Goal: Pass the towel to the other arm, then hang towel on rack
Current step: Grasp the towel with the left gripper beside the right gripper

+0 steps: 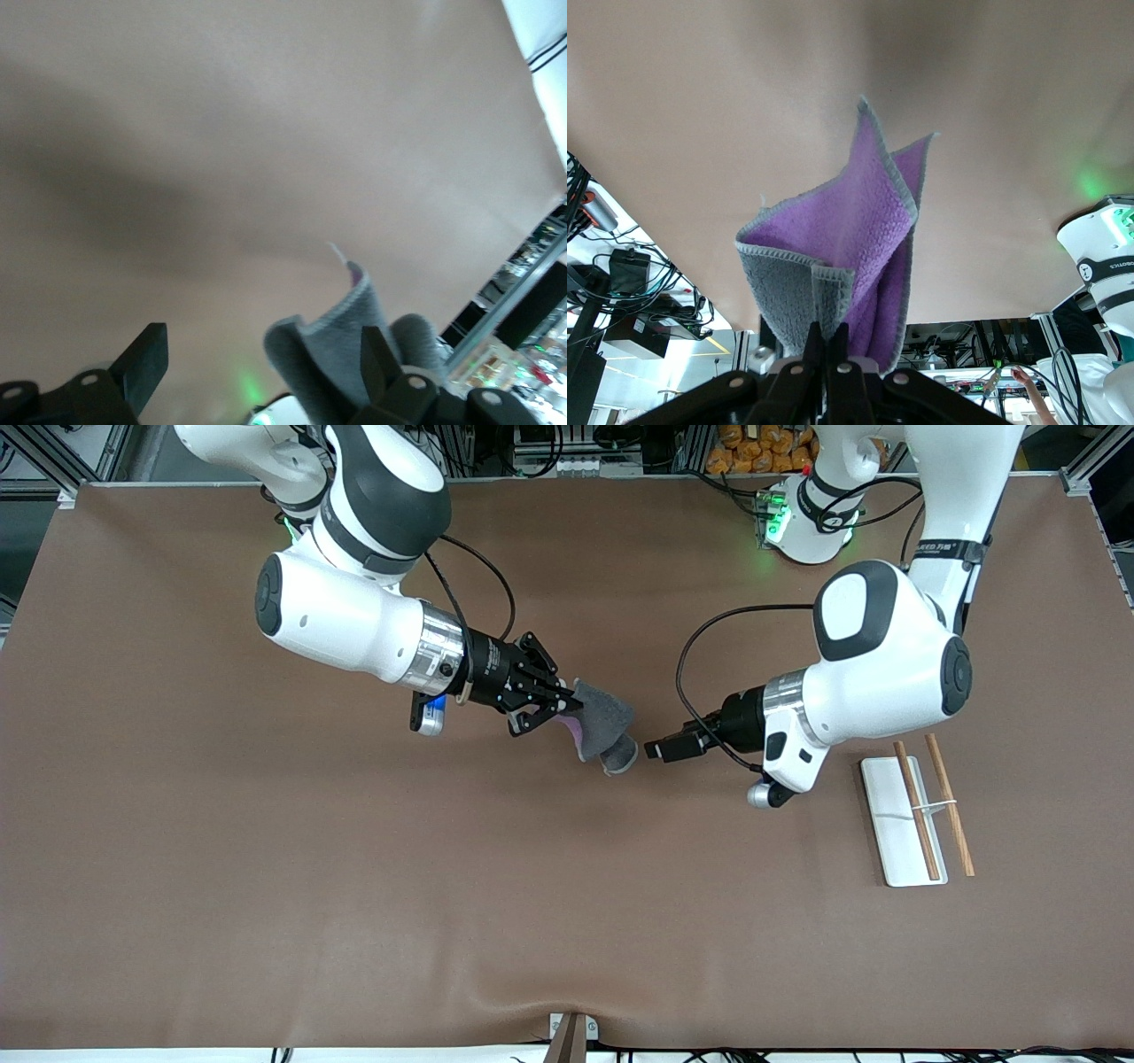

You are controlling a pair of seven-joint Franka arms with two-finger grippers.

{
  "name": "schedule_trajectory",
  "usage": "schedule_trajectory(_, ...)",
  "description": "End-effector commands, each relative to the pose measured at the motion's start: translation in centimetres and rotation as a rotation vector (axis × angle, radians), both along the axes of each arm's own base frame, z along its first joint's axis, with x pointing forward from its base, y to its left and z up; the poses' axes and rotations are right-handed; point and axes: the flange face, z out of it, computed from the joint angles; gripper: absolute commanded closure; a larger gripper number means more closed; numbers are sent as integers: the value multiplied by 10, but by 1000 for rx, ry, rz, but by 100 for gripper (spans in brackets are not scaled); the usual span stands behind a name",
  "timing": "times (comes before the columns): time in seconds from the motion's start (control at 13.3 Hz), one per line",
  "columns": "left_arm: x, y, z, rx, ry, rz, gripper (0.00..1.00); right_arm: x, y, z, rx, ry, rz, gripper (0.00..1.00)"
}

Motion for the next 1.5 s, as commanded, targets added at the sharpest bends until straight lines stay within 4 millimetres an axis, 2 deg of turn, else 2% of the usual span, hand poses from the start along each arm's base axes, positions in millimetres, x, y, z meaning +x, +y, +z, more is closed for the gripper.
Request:
schedule_trajectory(0.0,20,-4,-6,-49,10,33,12,-3,14,3,12,-36,44,100)
schedule_trajectory(0.15,28,-3,-13,-55,-5,44,14,-5,17,3,13,-38,48,100)
schedule_trajectory(0.37,42,-5,-11,-75,-30,52,17,-12,26,6,15,-45,70,100)
schedule_trajectory(0.52,41,-7,-11,-76,-29,48,23,-12,27,5,14,-49,73,100)
schedule_trajectory(0.75,32,-20,-16,-77,-13,24,29,-9,27,5,17,-48,67,100)
schedule_trajectory(1.2,18,-25,-30,-64,65,-18,41,-6,30,3,19,-44,62,100)
schedule_trajectory(1.27,14,-26,-30,-63,89,-34,46,-5,31,4,20,-45,62,100)
schedule_trajectory(1.42,13,-25,-26,-65,108,-40,50,-5,31,4,20,-44,61,100)
